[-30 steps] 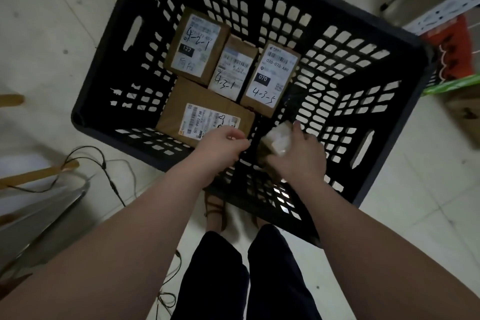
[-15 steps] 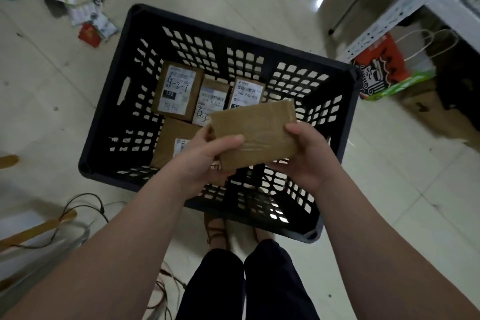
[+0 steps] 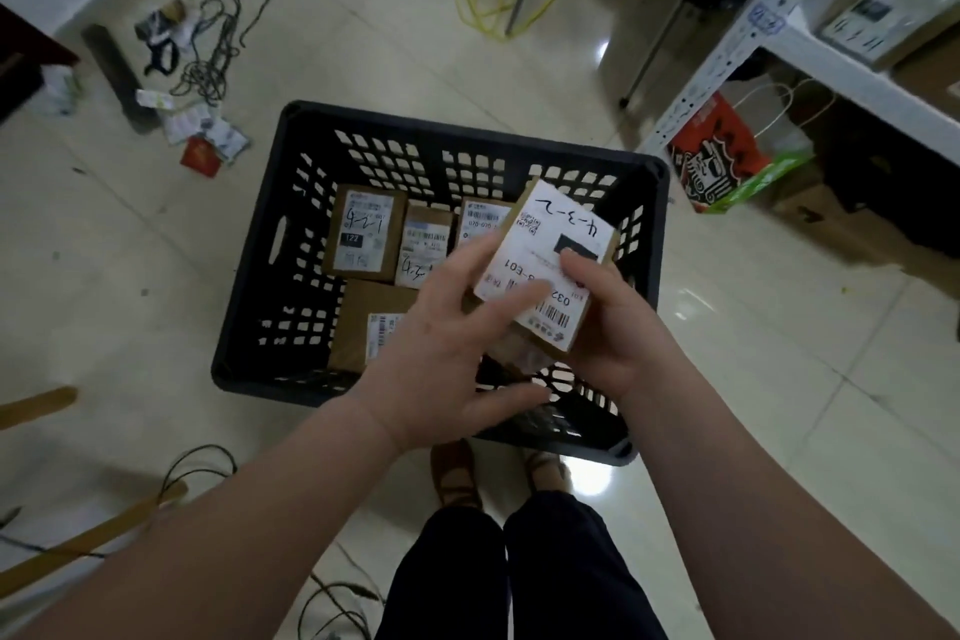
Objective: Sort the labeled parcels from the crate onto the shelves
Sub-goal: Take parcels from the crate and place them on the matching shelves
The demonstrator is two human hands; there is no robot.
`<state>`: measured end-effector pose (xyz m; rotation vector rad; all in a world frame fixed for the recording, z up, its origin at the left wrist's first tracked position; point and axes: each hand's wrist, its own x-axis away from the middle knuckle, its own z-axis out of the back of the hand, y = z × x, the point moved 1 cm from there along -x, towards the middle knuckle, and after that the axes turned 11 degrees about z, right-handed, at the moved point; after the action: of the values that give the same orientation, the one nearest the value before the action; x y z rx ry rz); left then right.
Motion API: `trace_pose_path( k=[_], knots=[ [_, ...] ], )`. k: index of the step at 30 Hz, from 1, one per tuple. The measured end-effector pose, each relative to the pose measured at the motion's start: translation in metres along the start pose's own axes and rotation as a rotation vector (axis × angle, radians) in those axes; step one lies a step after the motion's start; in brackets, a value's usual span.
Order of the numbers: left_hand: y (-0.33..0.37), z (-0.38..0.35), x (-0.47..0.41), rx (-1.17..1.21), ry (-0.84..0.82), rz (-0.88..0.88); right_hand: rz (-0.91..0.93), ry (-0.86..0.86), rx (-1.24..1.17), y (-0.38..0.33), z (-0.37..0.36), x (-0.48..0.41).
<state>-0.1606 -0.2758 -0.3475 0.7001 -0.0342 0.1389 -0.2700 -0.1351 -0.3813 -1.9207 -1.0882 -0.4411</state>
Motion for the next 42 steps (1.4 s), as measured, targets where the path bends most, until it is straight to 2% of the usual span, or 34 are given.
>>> trace_pose_path(
  k=[3,6,7,9,12,14,17,22,25,28,31,36,40,42],
  knots=[
    [0.019,0.021,-0.007,0.489,-0.020,0.422,0.203,0.036,0.077,-0.016,-0.010,0.022],
    [0.036,0.042,-0.019,1.034,-0.168,0.796,0.356,0.091,0.117,-0.036,-0.020,0.050],
    [0.040,0.052,-0.024,1.132,-0.211,0.834,0.373,0.103,0.061,-0.041,-0.025,0.061],
    [0.051,0.071,-0.036,1.210,-0.266,0.790,0.361,0.115,-0.043,-0.043,-0.032,0.087],
    [0.081,0.109,-0.058,1.058,-0.290,0.643,0.301,0.124,0.039,-0.039,-0.038,0.129],
    [0.106,0.134,-0.074,0.805,-0.378,0.486,0.303,0.092,0.105,-0.046,-0.038,0.151],
    [0.145,0.156,-0.094,0.587,-0.533,0.355,0.336,0.081,0.178,-0.070,-0.033,0.176],
    [0.206,0.155,-0.114,0.447,-0.669,0.296,0.412,0.126,0.313,-0.098,-0.008,0.204],
    [0.236,0.135,-0.118,0.358,-0.768,0.288,0.410,0.038,0.293,-0.112,0.013,0.215],
    [0.269,0.110,-0.122,0.325,-0.818,0.294,0.386,-0.059,0.299,-0.128,0.028,0.233],
    [0.307,0.088,-0.126,0.309,-0.867,0.305,0.419,-0.081,0.357,-0.147,0.049,0.258],
    [0.375,0.042,-0.137,0.434,-0.718,0.341,0.447,0.032,0.306,-0.185,0.113,0.301],
    [0.434,-0.011,-0.136,0.538,-0.682,0.378,0.514,0.167,0.254,-0.219,0.178,0.334],
    [0.459,-0.045,-0.132,0.576,-0.726,0.414,0.538,0.228,0.260,-0.233,0.211,0.350]
  ],
)
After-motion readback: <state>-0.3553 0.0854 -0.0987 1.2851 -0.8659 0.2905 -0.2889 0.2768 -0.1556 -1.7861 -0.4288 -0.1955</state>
